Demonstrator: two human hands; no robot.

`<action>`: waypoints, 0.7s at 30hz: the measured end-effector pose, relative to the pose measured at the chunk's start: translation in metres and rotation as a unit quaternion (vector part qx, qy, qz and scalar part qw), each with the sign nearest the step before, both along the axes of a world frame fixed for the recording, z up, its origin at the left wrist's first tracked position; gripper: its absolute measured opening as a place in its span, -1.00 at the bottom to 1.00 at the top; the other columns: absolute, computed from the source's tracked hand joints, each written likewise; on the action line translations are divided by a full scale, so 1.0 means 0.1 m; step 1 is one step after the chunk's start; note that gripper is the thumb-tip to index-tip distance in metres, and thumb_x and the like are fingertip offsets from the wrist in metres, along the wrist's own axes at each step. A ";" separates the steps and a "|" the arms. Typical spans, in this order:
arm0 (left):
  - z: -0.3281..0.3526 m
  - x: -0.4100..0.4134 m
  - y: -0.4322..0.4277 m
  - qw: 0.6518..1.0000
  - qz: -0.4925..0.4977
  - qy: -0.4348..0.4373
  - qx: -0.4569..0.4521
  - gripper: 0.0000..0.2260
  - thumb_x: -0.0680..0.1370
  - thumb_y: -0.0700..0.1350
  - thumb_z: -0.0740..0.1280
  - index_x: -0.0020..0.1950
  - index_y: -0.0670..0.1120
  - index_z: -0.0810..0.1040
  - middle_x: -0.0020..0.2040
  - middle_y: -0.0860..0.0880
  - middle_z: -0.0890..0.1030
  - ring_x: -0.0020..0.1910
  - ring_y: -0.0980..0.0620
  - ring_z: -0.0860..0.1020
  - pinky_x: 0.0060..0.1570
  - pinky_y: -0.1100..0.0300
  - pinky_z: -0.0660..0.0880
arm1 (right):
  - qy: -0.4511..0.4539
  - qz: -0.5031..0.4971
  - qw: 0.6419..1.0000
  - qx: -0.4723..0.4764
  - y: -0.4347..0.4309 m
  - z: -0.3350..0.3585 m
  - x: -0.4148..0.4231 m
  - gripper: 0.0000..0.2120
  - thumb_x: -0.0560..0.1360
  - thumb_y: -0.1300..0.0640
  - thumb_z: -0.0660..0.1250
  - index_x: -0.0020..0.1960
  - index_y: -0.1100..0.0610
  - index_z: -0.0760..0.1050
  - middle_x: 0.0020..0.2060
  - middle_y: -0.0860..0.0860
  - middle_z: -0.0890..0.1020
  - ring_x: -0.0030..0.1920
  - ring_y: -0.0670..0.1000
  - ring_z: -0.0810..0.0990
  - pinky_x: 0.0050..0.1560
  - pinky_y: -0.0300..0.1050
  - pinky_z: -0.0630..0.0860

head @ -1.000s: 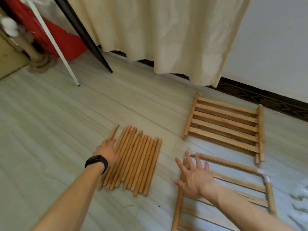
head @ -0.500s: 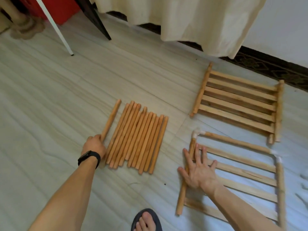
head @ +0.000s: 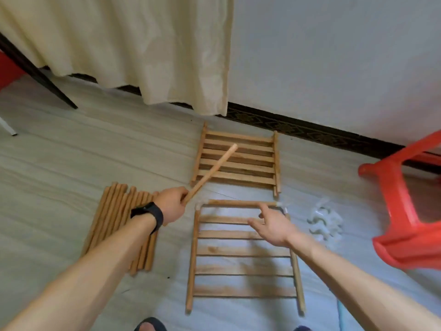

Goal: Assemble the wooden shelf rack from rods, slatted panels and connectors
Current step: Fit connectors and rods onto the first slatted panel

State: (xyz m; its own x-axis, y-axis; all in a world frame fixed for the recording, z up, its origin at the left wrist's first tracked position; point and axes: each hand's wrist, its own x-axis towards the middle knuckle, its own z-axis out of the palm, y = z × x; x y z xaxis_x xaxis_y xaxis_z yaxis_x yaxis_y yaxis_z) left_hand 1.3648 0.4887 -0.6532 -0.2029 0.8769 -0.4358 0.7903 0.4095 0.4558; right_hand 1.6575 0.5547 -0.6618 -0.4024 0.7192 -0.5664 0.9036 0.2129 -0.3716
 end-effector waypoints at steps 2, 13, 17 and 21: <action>0.07 0.37 0.13 0.995 -0.088 0.038 -0.017 -0.80 0.61 -0.22 0.23 0.21 -0.08 0.52 0.13 -0.11 0.60 0.12 -0.16 0.56 -0.07 0.16 0.39 | 0.023 -0.122 0.992 0.007 -0.15 -0.13 0.43 -0.41 0.62 -0.12 0.24 0.56 0.08 0.20 0.31 0.09 0.57 0.31 0.12 0.53 0.28 -0.04 0.43; -0.32 1.92 0.36 0.978 -0.183 0.014 -0.103 -0.71 0.57 -0.28 0.22 0.26 -0.05 0.47 0.15 -0.10 0.58 0.04 -0.11 0.53 -0.12 0.15 0.47 | 0.032 -0.385 0.919 0.082 -0.59 -0.94 2.03 -0.48 0.57 0.04 0.32 0.49 -0.02 0.27 0.26 0.12 0.47 0.23 0.20 0.53 0.18 0.06 0.49; -0.51 2.22 0.17 0.983 -0.029 -0.116 -0.138 -0.82 0.59 -0.22 0.25 0.14 0.00 0.50 0.03 -0.05 0.61 -0.02 -0.08 0.61 0.02 -0.01 0.62 | 0.029 -0.303 0.950 0.072 -0.34 -1.06 1.99 -0.47 0.60 0.01 0.27 0.52 -0.09 0.21 0.23 0.13 0.54 0.24 0.22 0.53 0.16 0.09 0.49; -0.49 2.34 0.02 0.962 0.070 -0.210 -0.159 -0.80 0.61 -0.24 0.27 0.21 -0.04 0.48 0.07 -0.11 0.59 0.04 -0.14 0.62 -0.03 -0.05 0.65 | 0.000 -0.298 0.952 0.069 -0.23 -1.13 1.91 -0.67 0.65 0.07 0.22 0.40 0.08 0.37 0.22 0.13 0.61 0.20 0.23 0.56 0.08 0.04 0.49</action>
State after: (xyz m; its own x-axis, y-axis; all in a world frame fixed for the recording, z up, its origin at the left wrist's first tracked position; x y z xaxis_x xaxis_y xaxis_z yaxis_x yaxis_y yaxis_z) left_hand 1.5985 0.4907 -0.7019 -0.0575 0.6624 -0.7469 0.4909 0.6702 0.5566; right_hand 1.8484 0.5320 -0.7747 0.1010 0.8876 -0.4493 0.8790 -0.2911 -0.3775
